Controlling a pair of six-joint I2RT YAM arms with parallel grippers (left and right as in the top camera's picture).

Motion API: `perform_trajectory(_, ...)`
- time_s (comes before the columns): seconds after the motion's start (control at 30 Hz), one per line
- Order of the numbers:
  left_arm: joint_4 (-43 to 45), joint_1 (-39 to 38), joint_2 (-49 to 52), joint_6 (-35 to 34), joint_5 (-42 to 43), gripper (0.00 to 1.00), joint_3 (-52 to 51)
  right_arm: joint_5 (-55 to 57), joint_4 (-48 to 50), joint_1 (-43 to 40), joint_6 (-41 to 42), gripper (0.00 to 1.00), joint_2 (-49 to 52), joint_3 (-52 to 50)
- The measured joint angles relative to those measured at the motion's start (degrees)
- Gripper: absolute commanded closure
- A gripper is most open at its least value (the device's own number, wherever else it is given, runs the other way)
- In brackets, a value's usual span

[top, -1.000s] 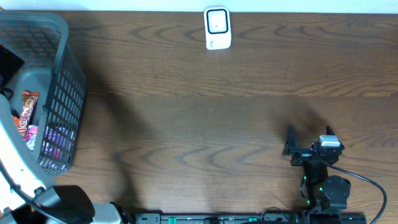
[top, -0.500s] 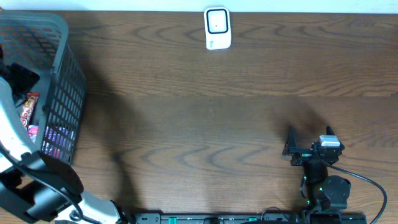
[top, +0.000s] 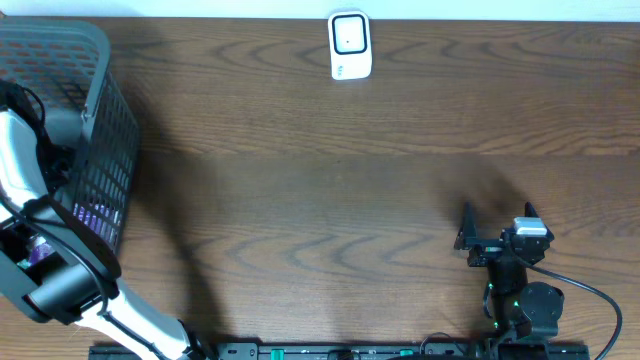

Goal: Scan the item barcode
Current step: 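Reach the left gripper into the basket and grasp the purple Carefree box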

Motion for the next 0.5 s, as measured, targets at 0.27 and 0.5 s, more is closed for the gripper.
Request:
perform_trajectory(0.27, -0.4, 0.0, 1.4, -2.1, 0.0, 0.02, -2.2, 0.0, 0.0, 0.0, 0.0, 0.01, 0.0, 0.0)
perform_trajectory(0.5, 0.7, 0.0, 1.4, -4.5, 0.0, 0.02, -5.5, 0.0, 0.0, 0.0, 0.0, 0.01, 0.0, 0.0)
